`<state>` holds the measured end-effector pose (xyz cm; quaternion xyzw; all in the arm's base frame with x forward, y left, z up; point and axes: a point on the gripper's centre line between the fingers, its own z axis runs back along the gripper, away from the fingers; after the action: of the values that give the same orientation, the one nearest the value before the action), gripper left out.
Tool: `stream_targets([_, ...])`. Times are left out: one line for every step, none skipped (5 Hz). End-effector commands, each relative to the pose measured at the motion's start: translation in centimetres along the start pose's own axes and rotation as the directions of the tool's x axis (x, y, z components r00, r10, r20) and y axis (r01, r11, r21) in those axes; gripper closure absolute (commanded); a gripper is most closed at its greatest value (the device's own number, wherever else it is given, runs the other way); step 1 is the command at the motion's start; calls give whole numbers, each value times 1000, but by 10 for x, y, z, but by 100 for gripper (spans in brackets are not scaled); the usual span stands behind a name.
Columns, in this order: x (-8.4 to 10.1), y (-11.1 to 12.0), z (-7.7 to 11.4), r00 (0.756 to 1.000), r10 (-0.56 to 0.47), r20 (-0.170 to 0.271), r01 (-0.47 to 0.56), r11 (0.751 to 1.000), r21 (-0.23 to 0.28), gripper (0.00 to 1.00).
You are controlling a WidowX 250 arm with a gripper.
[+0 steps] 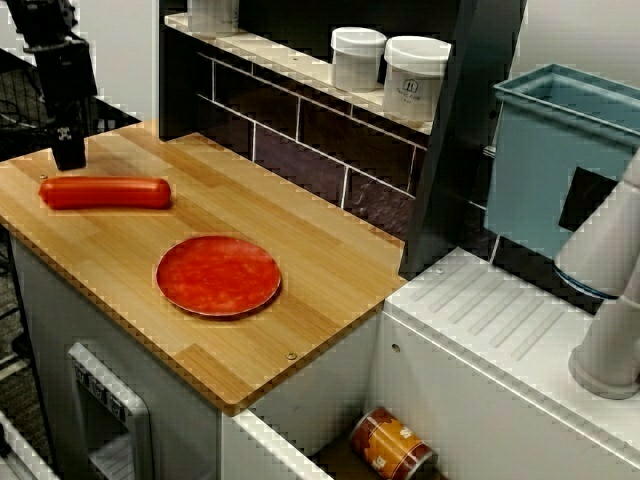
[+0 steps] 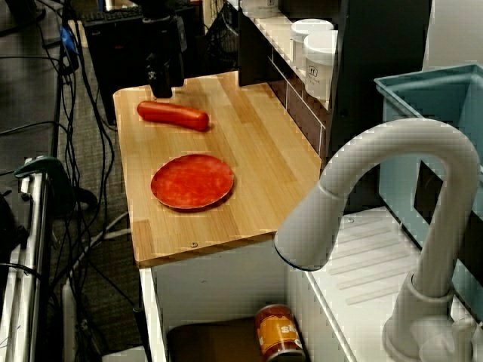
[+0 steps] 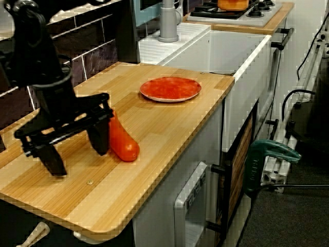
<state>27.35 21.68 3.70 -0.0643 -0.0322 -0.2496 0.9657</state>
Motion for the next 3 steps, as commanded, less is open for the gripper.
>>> stream_targets([9, -57, 39, 987, -161, -25, 161, 987, 10, 0])
stream_targets([17, -66, 45, 983, -184, -26, 184, 983, 6, 0])
stream_targets([21, -68, 44, 983, -179, -32, 180, 984, 3, 0])
